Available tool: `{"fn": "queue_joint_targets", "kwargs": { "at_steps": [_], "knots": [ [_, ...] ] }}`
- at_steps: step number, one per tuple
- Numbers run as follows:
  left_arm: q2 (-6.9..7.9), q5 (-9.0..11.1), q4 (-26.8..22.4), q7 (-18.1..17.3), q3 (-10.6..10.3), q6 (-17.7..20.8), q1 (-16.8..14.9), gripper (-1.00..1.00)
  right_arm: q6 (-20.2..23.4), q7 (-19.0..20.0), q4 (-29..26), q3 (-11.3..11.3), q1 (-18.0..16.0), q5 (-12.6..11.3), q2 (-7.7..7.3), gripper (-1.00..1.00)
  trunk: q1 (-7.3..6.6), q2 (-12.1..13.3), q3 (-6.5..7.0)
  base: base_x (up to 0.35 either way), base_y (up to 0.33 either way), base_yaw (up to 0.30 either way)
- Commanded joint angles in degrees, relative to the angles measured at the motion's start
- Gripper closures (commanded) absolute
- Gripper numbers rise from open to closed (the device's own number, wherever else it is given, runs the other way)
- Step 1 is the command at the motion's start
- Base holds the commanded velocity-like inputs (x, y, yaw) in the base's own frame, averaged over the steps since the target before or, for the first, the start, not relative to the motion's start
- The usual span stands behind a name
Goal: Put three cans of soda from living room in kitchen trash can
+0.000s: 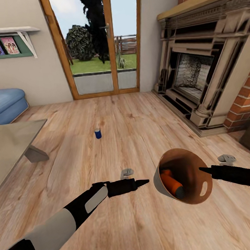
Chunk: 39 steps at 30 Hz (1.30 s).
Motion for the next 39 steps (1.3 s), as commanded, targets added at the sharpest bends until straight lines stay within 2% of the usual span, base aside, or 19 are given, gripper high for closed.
{"fn": "queue_joint_targets", "kwargs": {
  "at_steps": [1, 13, 31, 39],
  "knots": [
    [0.00, 0.00, 0.01, 0.00, 0.01, 0.00, 0.00, -1.00, 0.62, 0.20, -0.02, 0.02, -0.02, -0.74, 0.04, 1.00, -0.01, 0.00, 0.01, 0.338, 0.000, 0.000],
    [0.01, 0.01, 0.02, -0.04, 0.01, 0.00, 0.00, -1.00, 0.62, 0.20, -0.02, 0.02, -0.02, -0.74, 0.10, 1.00, -0.01, 0.00, 0.16, 0.338, 0.000, 0.000],
    [0.01, 0.01, 0.02, -0.10, 0.05, -0.12, 0.00, -1.00, 0.62, 0.20, -0.02, 0.02, -0.02, -0.74, 0.10, 1.00, -0.01, 0.00, 1.55, 0.338, 0.000, 0.088],
    [0.01, -0.14, -0.07, -0.41, 0.08, -0.72, -0.01, -1.00, 0.62, 0.20, -0.02, 0.02, -0.02, -0.74, 0.10, 1.00, -0.01, 0.00, 1.70, 0.338, 0.000, 0.029]
  ]
}}
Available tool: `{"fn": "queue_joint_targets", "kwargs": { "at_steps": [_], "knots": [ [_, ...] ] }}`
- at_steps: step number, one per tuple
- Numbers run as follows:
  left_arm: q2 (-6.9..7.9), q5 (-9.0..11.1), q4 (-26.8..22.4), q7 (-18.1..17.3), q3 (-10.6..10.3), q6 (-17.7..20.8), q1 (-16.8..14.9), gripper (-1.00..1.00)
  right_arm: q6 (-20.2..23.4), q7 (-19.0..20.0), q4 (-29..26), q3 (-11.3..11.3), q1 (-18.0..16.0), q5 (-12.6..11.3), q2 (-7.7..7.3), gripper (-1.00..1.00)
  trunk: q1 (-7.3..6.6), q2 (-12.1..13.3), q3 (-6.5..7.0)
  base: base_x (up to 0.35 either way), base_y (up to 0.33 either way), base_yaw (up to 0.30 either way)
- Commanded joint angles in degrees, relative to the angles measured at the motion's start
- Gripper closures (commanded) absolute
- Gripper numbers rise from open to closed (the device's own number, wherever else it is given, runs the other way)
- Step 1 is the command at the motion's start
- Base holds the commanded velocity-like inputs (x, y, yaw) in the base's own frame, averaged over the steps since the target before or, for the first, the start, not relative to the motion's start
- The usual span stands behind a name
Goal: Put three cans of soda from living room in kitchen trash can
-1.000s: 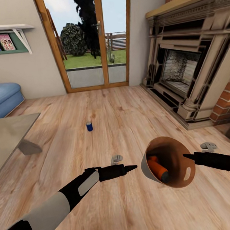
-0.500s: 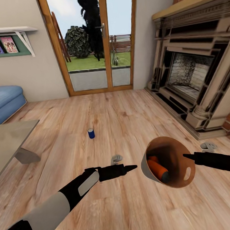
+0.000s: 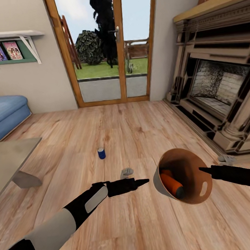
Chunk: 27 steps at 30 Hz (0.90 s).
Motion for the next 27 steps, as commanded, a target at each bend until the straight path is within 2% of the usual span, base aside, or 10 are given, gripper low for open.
{"fn": "queue_joint_targets", "kwargs": {
  "at_steps": [1, 24, 27],
  "knots": [
    [0.00, -0.01, 0.00, -0.03, -0.01, -0.03, 0.01, -1.00, 0.62, 0.20, -0.02, 0.02, -0.02, -0.74, 0.01, 1.00, -0.01, 0.00, 0.01, 0.338, 0.000, 0.002],
    [0.29, 0.06, 0.00, -0.51, 0.20, 0.06, 0.02, -1.00, 0.62, 0.20, -0.02, 0.02, -0.02, -0.74, -0.06, 1.00, -0.01, 0.00, 0.01, 0.338, 0.000, 0.000],
    [0.19, 0.07, 0.00, -0.52, 0.20, 0.18, 0.02, -1.00, 0.62, 0.25, -0.02, 0.02, -0.02, -0.74, 0.08, 1.00, -0.01, 0.00, -0.11, 0.338, 0.000, 0.212]
  ]
}}
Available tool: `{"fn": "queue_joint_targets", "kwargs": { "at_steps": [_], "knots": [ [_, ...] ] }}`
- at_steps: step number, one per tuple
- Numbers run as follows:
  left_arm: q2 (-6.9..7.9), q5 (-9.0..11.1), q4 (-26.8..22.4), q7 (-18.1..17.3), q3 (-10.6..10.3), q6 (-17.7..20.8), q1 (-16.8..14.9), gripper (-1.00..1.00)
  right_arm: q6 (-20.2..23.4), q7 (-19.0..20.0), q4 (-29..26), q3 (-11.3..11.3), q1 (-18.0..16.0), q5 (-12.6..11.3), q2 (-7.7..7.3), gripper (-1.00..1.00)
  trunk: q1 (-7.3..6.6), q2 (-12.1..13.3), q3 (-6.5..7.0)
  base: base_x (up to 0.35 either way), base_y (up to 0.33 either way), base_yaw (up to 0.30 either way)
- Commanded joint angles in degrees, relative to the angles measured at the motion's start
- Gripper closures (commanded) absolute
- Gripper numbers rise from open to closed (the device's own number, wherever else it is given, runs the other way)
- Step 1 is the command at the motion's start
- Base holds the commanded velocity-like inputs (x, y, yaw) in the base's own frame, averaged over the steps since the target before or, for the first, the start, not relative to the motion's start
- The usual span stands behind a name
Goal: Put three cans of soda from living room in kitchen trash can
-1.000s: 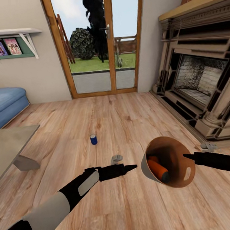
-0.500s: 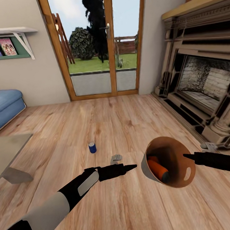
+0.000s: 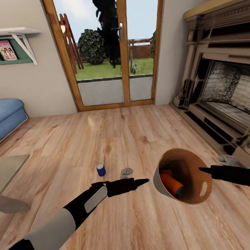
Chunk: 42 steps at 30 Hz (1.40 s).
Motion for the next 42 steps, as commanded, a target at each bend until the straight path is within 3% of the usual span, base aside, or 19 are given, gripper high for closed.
{"fn": "queue_joint_targets", "kwargs": {
  "at_steps": [1, 8, 42],
  "knots": [
    [-0.01, 0.00, 0.00, 0.00, 0.00, 0.03, 0.00, -1.00, 0.68, 0.19, -0.02, 0.02, -0.02, -0.82, 0.02, 1.00, -0.01, 0.00, -0.03, 0.338, 0.000, 0.226],
    [-0.11, 0.00, 0.01, 0.39, -0.12, -0.15, 0.00, -1.00, 0.68, 0.17, -0.02, 0.02, -0.02, -0.82, 0.01, 1.00, -0.01, 0.00, -0.19, 0.338, 0.000, 0.141],
    [-0.37, 0.00, 0.52, 0.81, -0.26, -0.16, 0.00, -1.00, 0.68, 0.17, -0.02, 0.02, -0.02, -0.82, -0.10, 1.00, -0.01, 0.00, -0.20, 0.338, 0.000, 0.001]
  ]
}}
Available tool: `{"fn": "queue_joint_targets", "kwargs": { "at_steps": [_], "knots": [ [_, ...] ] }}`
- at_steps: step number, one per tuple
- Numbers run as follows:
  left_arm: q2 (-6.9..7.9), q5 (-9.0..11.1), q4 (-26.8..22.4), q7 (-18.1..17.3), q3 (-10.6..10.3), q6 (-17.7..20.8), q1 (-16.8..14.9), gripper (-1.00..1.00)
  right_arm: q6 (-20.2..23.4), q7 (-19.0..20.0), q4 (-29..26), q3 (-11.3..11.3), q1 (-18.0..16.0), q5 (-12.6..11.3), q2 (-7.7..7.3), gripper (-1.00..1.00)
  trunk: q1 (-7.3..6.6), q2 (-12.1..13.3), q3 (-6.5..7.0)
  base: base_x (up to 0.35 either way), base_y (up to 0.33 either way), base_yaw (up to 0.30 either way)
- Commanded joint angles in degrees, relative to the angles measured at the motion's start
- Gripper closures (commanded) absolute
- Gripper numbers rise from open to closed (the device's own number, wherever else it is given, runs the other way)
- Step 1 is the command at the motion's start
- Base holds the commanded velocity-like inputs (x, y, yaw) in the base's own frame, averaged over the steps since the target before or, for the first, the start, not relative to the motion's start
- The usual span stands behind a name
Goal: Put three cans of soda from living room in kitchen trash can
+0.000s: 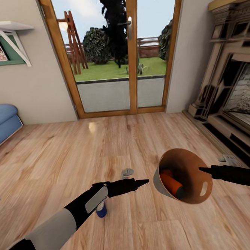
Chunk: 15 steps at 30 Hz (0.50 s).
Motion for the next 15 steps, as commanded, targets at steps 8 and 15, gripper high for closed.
{"fn": "queue_joint_targets", "kwargs": {
  "at_steps": [8, 15],
  "knots": [
    [0.00, 0.00, -0.04, -0.02, -0.01, -0.01, 0.00, -1.00, 0.63, 0.22, -0.02, 0.01, -0.02, -0.75, 0.04, 1.00, -0.01, 0.00, 0.01, 0.338, 0.000, 0.000],
    [0.00, 0.00, -0.05, -0.02, 0.00, -0.09, 0.00, -1.00, 0.63, 0.25, -0.02, 0.01, -0.02, -0.75, 0.00, 1.00, -0.01, 0.00, 0.01, 0.338, 0.000, 0.000]
  ]
}}
